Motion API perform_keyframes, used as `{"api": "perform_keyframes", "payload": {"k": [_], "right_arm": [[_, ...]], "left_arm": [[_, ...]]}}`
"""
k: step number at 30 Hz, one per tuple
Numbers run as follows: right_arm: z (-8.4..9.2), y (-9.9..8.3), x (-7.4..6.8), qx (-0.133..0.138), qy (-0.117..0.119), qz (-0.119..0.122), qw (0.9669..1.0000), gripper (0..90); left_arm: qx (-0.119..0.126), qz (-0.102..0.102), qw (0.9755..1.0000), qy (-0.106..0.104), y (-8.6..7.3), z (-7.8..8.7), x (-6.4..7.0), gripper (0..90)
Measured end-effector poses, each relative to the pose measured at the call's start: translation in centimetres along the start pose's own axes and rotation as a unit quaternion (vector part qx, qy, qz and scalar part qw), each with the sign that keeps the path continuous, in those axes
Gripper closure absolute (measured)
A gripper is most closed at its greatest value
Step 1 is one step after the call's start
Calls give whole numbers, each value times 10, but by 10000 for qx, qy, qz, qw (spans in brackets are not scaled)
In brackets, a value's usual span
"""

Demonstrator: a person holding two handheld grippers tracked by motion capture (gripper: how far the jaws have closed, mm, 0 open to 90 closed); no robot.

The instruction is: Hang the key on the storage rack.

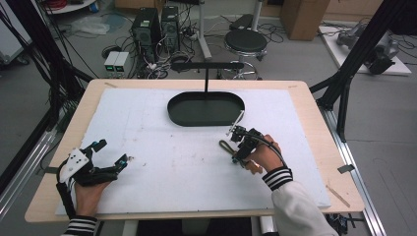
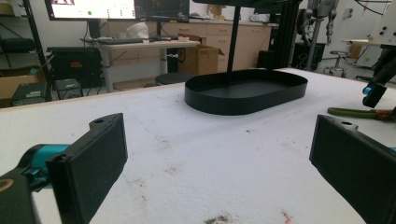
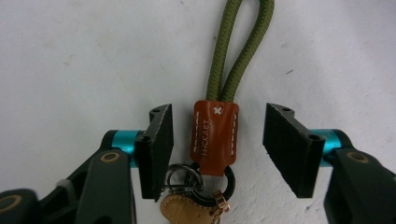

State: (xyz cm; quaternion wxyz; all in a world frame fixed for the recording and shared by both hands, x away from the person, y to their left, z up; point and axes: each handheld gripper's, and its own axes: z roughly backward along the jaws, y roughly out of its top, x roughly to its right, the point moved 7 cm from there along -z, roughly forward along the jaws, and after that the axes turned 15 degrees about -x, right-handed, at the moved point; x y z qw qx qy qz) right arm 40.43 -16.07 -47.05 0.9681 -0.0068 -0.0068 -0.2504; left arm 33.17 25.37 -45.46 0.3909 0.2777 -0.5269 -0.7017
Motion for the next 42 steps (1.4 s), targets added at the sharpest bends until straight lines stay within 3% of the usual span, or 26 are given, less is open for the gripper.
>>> {"api": "perform_keyframes", "payload": {"k": [13,14,18,24,31,36,38,41,42], "right_arm": [[-3,2,1,-164,58,22,9998,600],[-4,2,0,-219,75,63,9997,656],[-4,2,1,-222,131,32,9997,709],[-3,1,1,-167,174,84,9997,730],[3,2,2,117,292,115,9994,733],[12,0,5,467,366,-46,9982,734],[20,0,9,752,388,-123,9963,735],[24,-1,11,943,380,-184,9946,735],[30,0,14,1209,316,-233,9919,734]], "left_arm": [[5,27,10000,-4,0,0,0,46],[5,28,10000,-4,0,0,0,46],[7,29,10000,-6,0,0,0,46],[12,30,10000,-4,0,0,0,46],[13,30,10000,-3,0,0,0,46],[10,27,10000,0,0,0,0,46],[7,23,10000,-2,0,0,0,46],[14,27,10000,0,0,0,0,46],[19,31,10000,-2,0,0,0,46]]}}
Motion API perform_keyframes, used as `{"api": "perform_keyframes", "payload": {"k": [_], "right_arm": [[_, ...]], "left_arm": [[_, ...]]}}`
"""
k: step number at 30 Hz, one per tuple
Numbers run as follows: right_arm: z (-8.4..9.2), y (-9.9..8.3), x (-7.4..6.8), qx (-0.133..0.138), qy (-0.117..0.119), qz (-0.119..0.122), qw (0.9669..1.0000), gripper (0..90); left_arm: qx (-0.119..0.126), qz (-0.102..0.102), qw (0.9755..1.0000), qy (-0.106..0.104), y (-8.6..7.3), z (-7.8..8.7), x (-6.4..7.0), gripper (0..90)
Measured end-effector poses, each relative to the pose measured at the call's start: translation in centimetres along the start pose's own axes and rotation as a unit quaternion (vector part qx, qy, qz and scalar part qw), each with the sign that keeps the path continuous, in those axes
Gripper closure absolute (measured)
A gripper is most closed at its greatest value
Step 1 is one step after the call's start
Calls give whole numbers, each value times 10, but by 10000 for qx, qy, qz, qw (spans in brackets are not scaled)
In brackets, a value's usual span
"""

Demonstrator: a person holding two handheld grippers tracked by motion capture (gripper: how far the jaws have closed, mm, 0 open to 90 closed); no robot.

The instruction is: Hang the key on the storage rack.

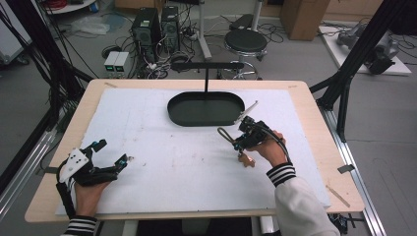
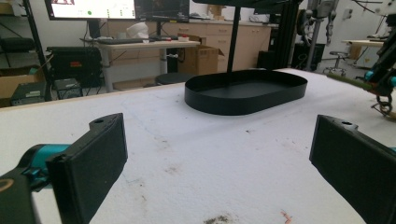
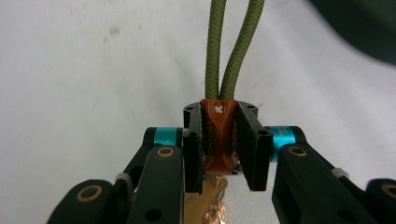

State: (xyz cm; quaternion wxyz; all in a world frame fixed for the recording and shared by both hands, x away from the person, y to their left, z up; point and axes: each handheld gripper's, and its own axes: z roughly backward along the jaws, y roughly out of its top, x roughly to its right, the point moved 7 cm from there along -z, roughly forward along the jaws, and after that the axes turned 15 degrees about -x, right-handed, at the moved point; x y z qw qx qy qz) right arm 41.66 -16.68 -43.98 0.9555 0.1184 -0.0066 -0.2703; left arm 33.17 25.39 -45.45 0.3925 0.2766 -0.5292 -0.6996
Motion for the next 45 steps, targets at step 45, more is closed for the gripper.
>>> {"api": "perform_keyframes", "payload": {"k": [45], "right_arm": [[87,53,78,2839,-1903,-1203,9320,734]], "left_arm": [[0,-8,10000,16,0,0,0,46]]}}
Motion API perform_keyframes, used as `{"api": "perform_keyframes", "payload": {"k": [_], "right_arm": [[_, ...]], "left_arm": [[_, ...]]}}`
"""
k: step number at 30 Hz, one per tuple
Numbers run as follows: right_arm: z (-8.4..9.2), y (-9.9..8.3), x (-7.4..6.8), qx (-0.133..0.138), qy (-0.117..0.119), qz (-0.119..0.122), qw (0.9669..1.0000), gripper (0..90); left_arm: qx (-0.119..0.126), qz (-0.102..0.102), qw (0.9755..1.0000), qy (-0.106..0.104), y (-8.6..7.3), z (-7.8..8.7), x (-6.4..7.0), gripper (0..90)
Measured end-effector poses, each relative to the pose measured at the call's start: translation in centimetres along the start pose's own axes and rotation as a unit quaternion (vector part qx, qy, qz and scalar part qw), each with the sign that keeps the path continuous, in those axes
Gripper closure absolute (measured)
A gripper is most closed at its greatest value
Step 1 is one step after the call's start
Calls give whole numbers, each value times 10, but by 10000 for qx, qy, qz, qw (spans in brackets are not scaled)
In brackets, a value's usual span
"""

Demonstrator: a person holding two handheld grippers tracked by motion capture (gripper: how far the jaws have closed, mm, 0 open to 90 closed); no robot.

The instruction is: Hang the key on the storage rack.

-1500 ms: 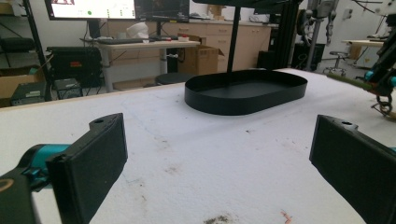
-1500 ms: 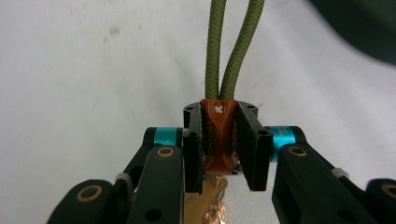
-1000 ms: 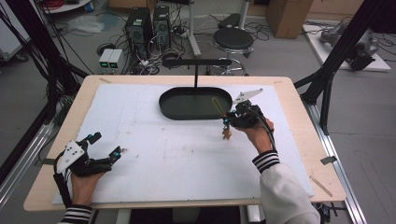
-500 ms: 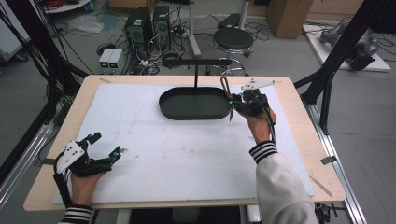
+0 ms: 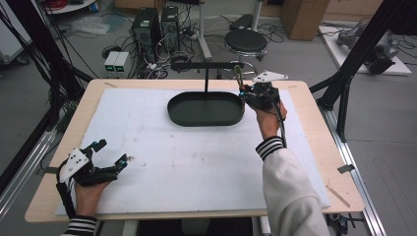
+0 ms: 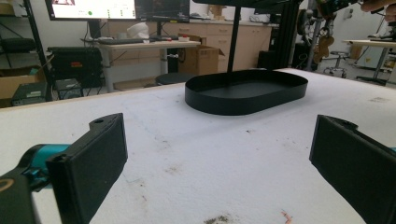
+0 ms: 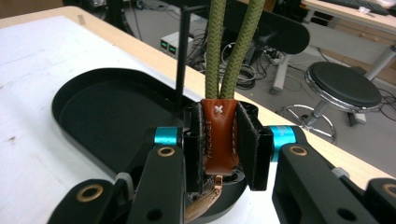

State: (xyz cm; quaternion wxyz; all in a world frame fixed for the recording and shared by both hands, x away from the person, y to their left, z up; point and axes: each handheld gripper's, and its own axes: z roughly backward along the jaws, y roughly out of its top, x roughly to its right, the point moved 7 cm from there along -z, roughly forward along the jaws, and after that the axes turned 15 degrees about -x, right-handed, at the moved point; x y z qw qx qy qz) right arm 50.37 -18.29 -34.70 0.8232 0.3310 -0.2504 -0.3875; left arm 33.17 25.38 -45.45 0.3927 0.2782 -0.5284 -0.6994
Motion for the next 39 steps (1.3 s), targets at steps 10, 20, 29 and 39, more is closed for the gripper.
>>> {"api": "perform_keyframes", "payload": {"k": [10,20,29,39], "right_arm": [[-12,10,9,-30,-157,-256,9995,734],[-28,9,14,-159,-246,-414,9987,734],[-39,6,17,-227,-256,-506,9981,734],[-54,1,22,-280,-221,-614,9975,733]], "left_arm": [[1,9,10000,-6,0,0,0,46],[2,7,10000,-6,0,0,0,46],[2,11,10000,-12,0,0,0,46],[3,9,10000,-5,0,0,0,46]]}}
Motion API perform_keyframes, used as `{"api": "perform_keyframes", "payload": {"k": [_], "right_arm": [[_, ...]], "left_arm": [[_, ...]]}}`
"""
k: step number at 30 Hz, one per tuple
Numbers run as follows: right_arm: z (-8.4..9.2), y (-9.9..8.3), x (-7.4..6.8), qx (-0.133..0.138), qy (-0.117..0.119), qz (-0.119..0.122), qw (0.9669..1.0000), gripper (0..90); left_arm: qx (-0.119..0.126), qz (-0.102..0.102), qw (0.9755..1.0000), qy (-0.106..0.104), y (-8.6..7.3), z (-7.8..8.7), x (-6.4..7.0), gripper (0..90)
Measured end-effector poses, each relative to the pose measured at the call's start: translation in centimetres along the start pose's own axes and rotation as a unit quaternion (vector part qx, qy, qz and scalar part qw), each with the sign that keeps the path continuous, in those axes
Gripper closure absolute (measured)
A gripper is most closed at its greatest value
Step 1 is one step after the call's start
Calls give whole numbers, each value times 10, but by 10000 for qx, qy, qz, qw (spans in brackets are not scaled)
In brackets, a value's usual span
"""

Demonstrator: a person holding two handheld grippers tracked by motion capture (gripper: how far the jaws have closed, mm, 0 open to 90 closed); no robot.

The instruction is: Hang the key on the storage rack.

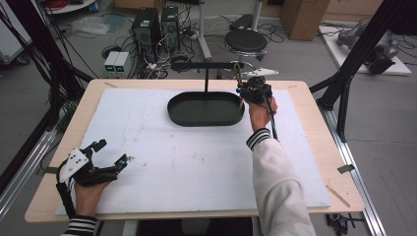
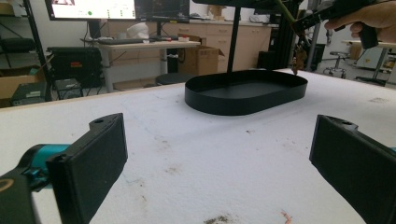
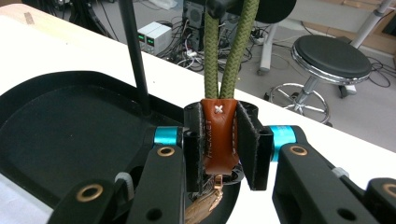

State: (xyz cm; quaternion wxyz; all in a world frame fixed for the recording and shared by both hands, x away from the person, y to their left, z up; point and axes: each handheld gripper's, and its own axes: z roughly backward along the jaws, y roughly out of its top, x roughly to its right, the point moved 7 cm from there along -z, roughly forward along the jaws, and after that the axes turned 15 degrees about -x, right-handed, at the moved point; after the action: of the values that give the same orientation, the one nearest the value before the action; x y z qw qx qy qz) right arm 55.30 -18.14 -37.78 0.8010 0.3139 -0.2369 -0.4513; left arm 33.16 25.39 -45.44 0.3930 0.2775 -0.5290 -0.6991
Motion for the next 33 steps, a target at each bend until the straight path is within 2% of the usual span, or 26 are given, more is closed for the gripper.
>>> {"api": "perform_keyframes", "payload": {"k": [17,22,24,26,27,31,33], "right_arm": [[-17,-4,7,35,232,-257,9994,728],[-19,-4,8,66,363,-287,9989,688],[-19,-5,10,60,336,-289,9990,606],[-20,-6,11,72,410,-393,9984,454],[-20,-7,11,47,491,-464,9977,362],[-15,-5,12,182,449,-426,9979,0],[-8,-2,12,364,483,-367,9975,2]], "left_arm": [[-5,-22,10000,9,0,0,0,46],[-7,-22,10000,7,0,0,0,46],[-6,-21,10000,11,0,0,0,46],[0,-10,10000,12,0,0,0,46],[-3,-2,10000,9,0,0,0,46],[4,-5,10000,16,0,0,0,46],[3,-8,10000,20,0,0,0,46]]}}
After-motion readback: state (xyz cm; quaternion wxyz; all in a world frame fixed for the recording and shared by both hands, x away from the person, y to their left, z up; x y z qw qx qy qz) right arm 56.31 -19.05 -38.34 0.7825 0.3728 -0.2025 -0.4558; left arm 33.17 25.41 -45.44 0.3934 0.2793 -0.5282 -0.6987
